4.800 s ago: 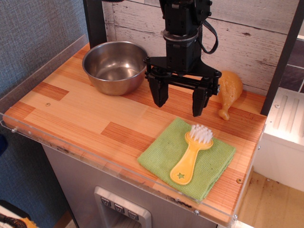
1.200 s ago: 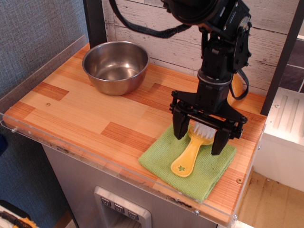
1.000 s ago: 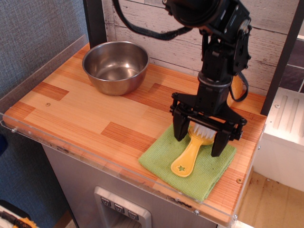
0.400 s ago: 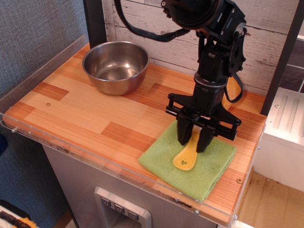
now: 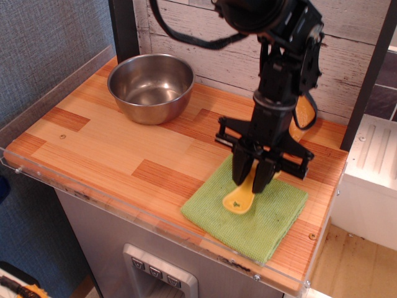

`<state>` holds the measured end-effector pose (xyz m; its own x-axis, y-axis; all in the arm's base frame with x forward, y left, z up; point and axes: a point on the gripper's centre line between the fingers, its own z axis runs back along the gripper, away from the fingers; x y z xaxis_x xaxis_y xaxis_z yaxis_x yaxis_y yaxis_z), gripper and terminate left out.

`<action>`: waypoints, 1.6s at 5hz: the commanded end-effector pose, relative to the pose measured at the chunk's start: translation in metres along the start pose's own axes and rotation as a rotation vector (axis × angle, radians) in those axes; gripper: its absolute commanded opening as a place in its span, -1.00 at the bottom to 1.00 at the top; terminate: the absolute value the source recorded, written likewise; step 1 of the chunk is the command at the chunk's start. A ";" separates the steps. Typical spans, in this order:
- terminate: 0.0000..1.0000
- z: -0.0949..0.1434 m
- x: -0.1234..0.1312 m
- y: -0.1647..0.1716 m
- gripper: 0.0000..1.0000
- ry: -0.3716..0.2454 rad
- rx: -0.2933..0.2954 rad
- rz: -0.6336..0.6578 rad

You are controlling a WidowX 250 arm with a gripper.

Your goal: Move the brush bottom left of table

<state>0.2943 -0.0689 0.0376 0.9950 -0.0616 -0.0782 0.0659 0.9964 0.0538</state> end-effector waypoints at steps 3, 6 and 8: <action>-1.00 0.062 -0.079 0.156 -1.00 -0.111 -0.041 0.260; -1.00 0.005 -0.059 0.228 -1.00 -0.034 0.049 0.092; -1.00 -0.003 -0.029 0.250 -1.00 -0.038 0.119 0.011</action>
<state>0.2770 0.1797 0.0347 0.9967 -0.0430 -0.0688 0.0529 0.9873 0.1495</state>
